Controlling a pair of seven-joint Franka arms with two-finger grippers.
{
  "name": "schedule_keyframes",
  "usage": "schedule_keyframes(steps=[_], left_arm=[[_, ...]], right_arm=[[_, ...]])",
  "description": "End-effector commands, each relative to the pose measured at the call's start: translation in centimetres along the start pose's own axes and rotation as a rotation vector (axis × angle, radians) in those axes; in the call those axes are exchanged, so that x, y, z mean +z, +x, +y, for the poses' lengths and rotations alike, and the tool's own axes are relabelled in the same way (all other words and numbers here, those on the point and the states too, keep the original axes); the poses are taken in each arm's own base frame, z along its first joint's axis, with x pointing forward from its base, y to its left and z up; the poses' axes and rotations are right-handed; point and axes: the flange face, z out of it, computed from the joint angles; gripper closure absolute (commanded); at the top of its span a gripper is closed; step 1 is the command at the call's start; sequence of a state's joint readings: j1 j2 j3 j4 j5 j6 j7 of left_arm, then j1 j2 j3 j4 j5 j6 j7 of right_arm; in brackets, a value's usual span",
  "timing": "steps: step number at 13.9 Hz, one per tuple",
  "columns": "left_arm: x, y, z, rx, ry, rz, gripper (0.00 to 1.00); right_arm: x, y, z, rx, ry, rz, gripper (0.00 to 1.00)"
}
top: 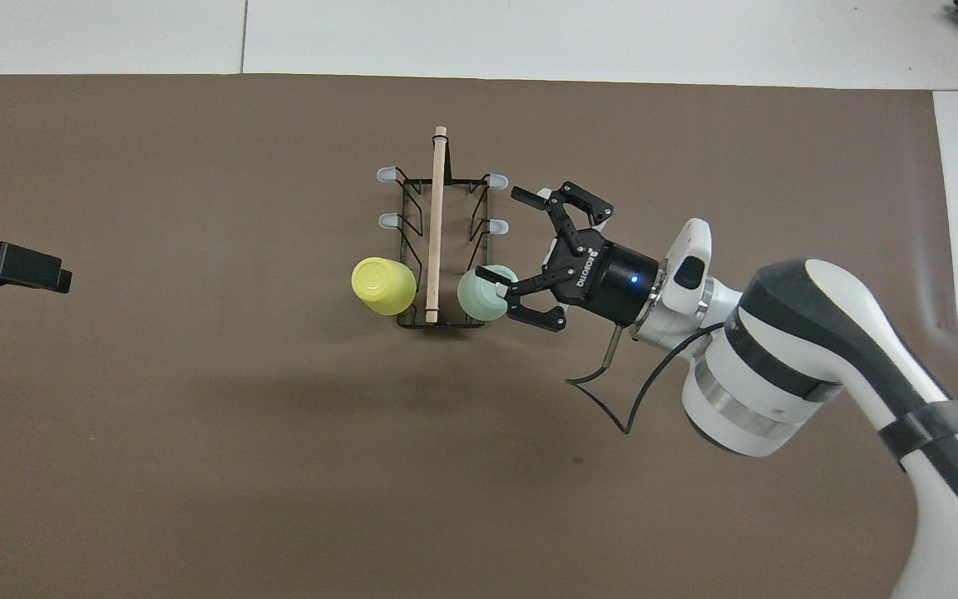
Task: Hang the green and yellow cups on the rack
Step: 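Open the right gripper and pull it back from the green cup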
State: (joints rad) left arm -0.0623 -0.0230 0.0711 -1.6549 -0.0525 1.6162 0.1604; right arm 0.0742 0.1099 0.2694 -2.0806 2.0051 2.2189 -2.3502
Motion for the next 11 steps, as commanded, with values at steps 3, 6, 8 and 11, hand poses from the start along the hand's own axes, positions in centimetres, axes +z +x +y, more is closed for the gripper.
schedule_keyframes(steps=[3, 6, 8, 11], left_arm=[[-0.1, -0.7, 0.3, -0.015, -0.008, 0.011, 0.00], [-0.1, -0.5, 0.2, -0.018, 0.000, 0.017, 0.00], [-0.1, -0.5, 0.2, -0.018, 0.000, 0.017, 0.00], [-0.2, -0.6, 0.3, -0.015, 0.001, 0.018, 0.00]], right_arm=[[-5.4, 3.3, 6.3, -0.123, 0.166, -0.225, 0.00], [-9.2, 4.1, 7.0, -0.119, 0.288, -0.367, 0.00], [-10.3, 4.9, 6.6, -0.121, 0.339, -0.480, 0.00], [-11.3, 6.8, 6.7, -0.097, 0.402, -0.709, 0.00]])
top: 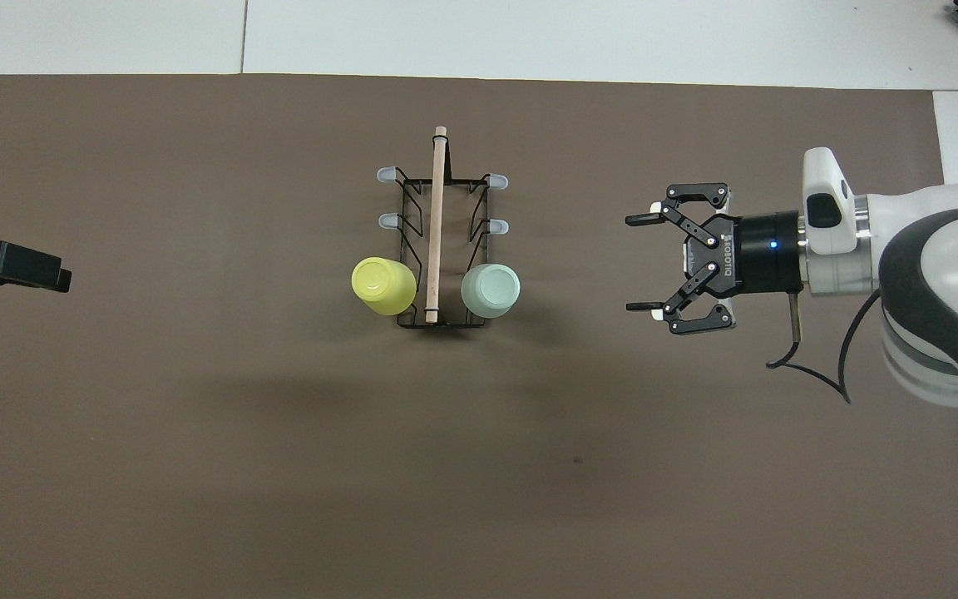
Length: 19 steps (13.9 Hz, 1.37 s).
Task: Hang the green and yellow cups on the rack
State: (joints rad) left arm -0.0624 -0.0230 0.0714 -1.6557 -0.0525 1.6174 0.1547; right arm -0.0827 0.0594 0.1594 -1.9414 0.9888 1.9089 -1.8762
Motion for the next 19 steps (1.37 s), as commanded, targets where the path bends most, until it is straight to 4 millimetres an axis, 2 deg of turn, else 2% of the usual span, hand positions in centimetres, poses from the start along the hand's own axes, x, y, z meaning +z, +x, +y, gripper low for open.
schedule_keyframes(steps=[1, 3, 5, 7, 9, 11, 16, 19], left_arm=[[-0.2, -0.6, 0.3, -0.011, 0.001, 0.019, 0.00], [-0.2, -0.5, 0.5, -0.008, 0.001, 0.019, 0.00], [-0.2, -0.6, 0.4, -0.008, 0.000, 0.016, 0.00], [-0.1, -0.8, 0.4, -0.008, -0.001, 0.004, 0.00], [-0.2, -0.7, 0.4, -0.009, -0.001, 0.007, 0.00], [-0.2, -0.6, 0.4, -0.008, 0.001, 0.018, 0.00], [-0.2, -0.7, 0.4, -0.008, 0.000, 0.012, 0.00], [-0.2, -0.6, 0.4, -0.008, 0.000, 0.015, 0.00]], right_arm=[[-2.2, 1.8, -0.4, 0.078, 0.066, -0.230, 0.00], [-2.9, 2.1, -1.0, 0.197, 0.069, -0.436, 0.00], [-3.7, 0.9, -1.2, 0.282, 0.048, -0.575, 0.00], [-6.2, -0.8, -0.7, 0.400, -0.013, -0.602, 0.00], [-7.2, -1.4, 0.0, 0.564, -0.143, -0.661, 0.00], [-8.6, -1.9, 1.6, 0.579, -0.324, -0.727, 0.00], [-9.7, -2.6, 2.4, 0.553, -0.416, -0.760, 0.00], [-10.2, -2.7, 2.3, 0.827, -0.517, -0.726, 0.00]])
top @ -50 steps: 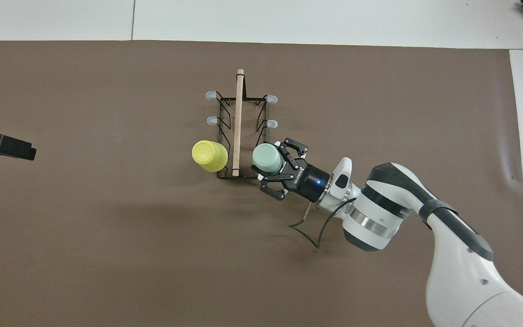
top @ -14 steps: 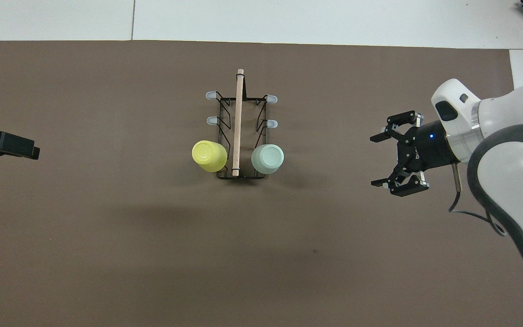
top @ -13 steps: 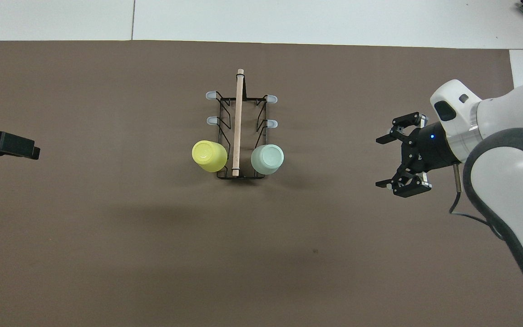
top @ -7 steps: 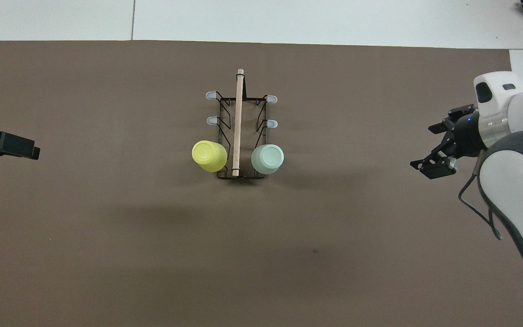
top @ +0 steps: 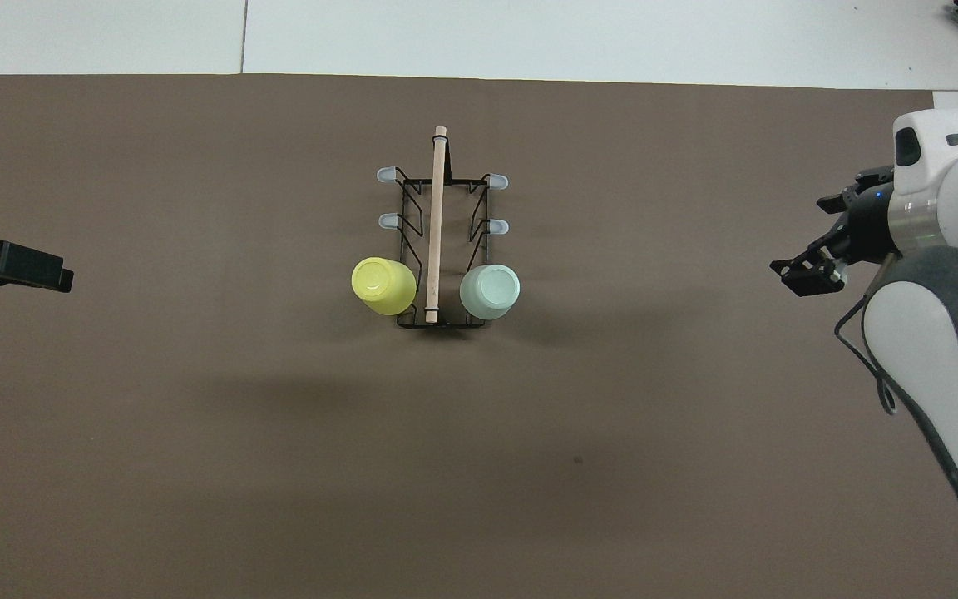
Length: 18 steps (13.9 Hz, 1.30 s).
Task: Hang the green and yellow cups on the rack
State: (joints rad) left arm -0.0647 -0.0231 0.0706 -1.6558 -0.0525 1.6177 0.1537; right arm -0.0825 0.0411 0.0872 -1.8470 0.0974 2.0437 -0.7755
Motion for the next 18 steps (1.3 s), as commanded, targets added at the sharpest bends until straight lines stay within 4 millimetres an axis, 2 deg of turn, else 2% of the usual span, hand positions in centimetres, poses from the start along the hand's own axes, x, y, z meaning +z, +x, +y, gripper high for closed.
schedule_keyframes(steps=[1, 8, 11, 15, 18], left_arm=[[-0.3, -0.7, 0.3, -0.010, 0.000, 0.016, 0.00], [-0.3, -0.7, 0.3, -0.010, 0.000, 0.016, 0.00], [-0.2, -0.7, 0.5, -0.008, 0.000, 0.010, 0.00], [-0.3, -0.8, 0.0, -0.007, 0.000, 0.012, 0.00], [-0.6, -1.1, -0.2, -0.006, -0.001, 0.012, 0.00]], right_arm=[[-1.0, -0.1, 0.3, 0.194, -0.008, -0.048, 0.00], [-5.4, -0.7, -0.6, 0.525, 0.057, -0.219, 0.00], [-6.9, -1.1, -0.3, 0.561, 0.037, -0.239, 0.00], [-7.2, -1.0, -0.9, 0.727, 0.019, -0.251, 0.00], [-6.8, -0.7, -1.5, 0.731, 0.021, -0.252, 0.00]])
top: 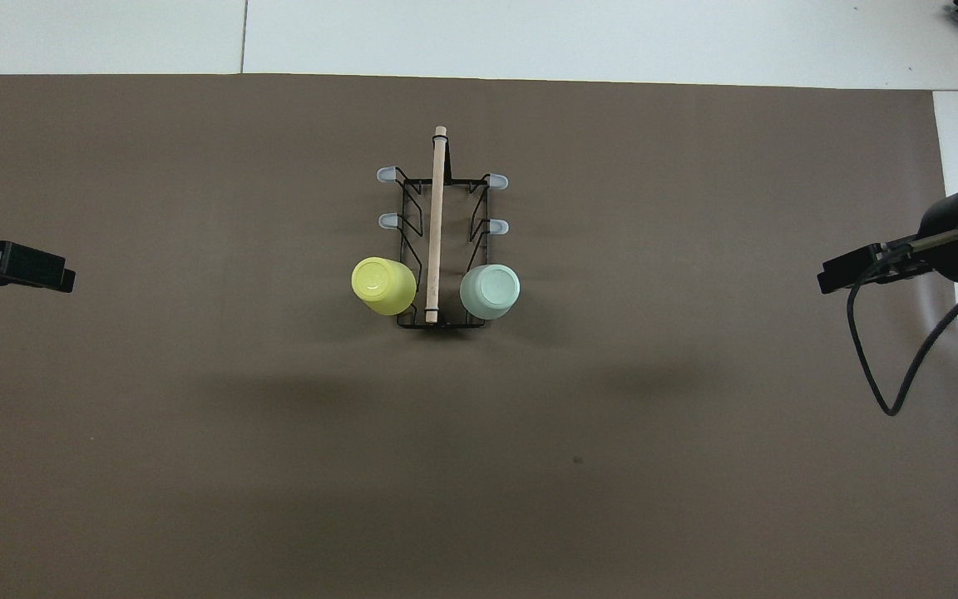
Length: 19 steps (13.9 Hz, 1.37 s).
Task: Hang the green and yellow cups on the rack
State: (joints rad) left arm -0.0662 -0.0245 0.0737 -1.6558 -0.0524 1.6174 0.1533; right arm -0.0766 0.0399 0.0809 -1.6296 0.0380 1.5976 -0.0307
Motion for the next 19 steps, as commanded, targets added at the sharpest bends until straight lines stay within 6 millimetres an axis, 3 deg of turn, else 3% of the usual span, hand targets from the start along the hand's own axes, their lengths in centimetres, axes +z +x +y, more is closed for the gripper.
schedule_keyframes(steps=[1, 4, 10, 19], left_arm=[[-0.5, -1.1, -0.2, -0.004, -0.001, 0.013, 0.00], [-0.6, -1.0, -0.3, -0.007, 0.000, 0.021, 0.00], [-0.9, -1.2, -0.2, 0.015, 0.001, 0.019, 0.00], [-0.9, -1.1, -0.2, 0.018, 0.003, 0.031, 0.00]], right_arm=[[-0.1, -0.1, -0.4, 0.030, -0.019, -0.007, 0.00], [-0.6, -0.1, -0.6, 0.040, -0.006, 0.002, 0.00], [-1.1, -0.5, -3.3, 0.068, -0.011, 0.012, 0.00], [-1.2, -0.2, -1.5, 0.106, -0.006, 0.024, 0.00]])
